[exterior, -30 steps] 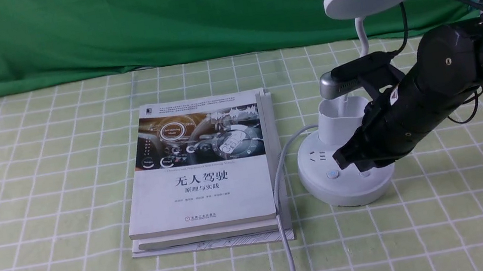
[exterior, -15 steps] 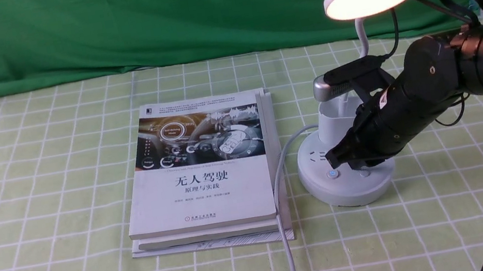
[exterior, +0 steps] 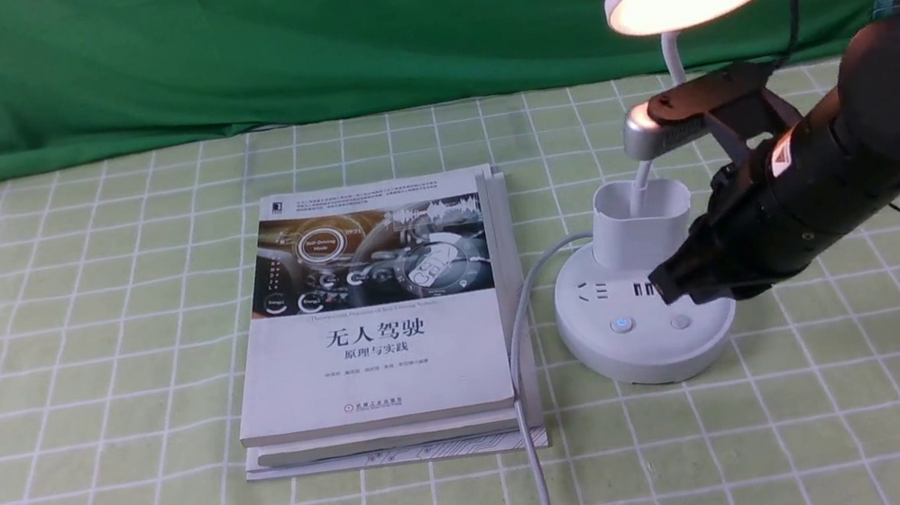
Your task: Turn on the table lamp on the green coffee tablecloth with your hand.
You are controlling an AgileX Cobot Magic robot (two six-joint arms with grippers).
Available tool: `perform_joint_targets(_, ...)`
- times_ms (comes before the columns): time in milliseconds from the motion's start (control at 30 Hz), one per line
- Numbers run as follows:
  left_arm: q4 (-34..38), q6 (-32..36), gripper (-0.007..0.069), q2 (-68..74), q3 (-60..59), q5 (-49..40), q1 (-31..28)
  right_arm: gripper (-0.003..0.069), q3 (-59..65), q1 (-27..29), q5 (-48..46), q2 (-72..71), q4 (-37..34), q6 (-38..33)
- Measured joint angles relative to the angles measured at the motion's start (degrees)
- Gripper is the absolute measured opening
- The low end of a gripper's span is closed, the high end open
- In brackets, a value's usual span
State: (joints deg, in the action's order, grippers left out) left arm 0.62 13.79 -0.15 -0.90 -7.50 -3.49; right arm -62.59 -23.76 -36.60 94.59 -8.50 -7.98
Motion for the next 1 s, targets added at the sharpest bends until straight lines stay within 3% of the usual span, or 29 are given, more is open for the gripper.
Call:
perform_joint_targets(367,0.0,0.0,0.0019,0.0,0.0,0.0,0.0,0.0027,17.5,0.0,-2.1,-22.1,0.0,7.2)
perform_joint_targets(533,0.0,0.0,0.0019,0.0,0.0,0.0,0.0,0.0027,23.0,0.0,-11.7,-35.2,-0.6,13.5)
perform_joint_targets(667,0.0,0.0,0.0019,0.0,0.0,0.0,0.0,0.0031,23.6,0.0,-15.4,-44.4,-0.6,14.6)
perform_joint_targets(1000,0.0,0.0,0.0019,0.0,0.0,0.0,0.0,0.0026,26.2,0.2,-9.7,-59.6,3.4,14.4)
